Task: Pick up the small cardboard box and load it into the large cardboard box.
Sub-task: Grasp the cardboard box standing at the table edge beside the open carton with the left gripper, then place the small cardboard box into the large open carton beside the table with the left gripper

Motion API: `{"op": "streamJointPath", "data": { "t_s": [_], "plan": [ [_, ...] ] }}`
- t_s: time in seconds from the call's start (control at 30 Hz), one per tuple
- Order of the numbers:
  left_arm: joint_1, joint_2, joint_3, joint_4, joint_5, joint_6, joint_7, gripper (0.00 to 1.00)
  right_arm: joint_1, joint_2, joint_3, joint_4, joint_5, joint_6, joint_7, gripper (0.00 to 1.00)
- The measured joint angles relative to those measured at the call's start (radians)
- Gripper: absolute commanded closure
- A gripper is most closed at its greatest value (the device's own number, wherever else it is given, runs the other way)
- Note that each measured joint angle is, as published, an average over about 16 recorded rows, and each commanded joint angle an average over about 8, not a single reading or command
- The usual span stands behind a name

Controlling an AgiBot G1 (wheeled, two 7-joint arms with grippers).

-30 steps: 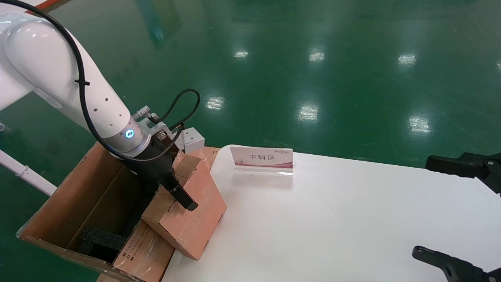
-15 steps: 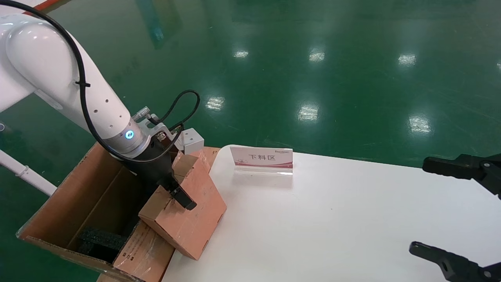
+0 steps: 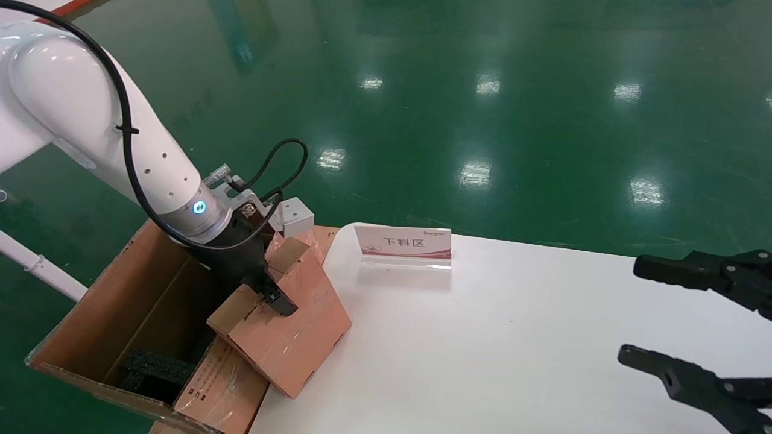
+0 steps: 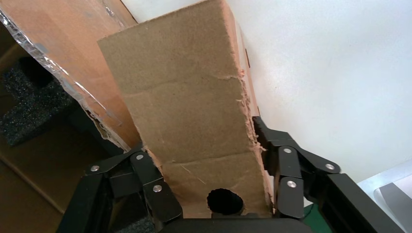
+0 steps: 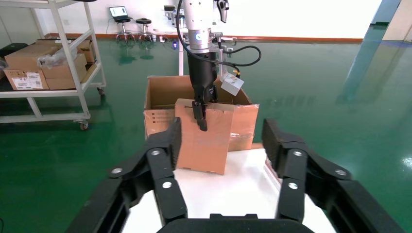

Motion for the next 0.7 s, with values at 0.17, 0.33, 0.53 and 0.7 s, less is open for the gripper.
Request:
{"op": "streamJointPath", "data": {
  "t_s": [0.17,0.33,0.53,0.7],
  "plan": [
    [0.0,0.0,0.0,0.0,0.0,0.0,0.0,1.0,0.0,0.0,0.0,0.0,0.0,0.0,0.0,0.62],
    [-0.001,-0.001,-0.002,-0.002,-0.006,0.0,0.004,1.0,0.0,0.0,0.0,0.0,0.0,0.0,0.0,0.0],
    [-0.019,-0.019,-0.026,-0.005,-0.049,0.01,0.042,1.0,0.0,0.0,0.0,0.0,0.0,0.0,0.0,0.0],
    [-0.06,-0.047,-0.066,0.007,-0.106,0.027,0.104,1.0,0.0,0.0,0.0,0.0,0.0,0.0,0.0,0.0]
  ]
}}
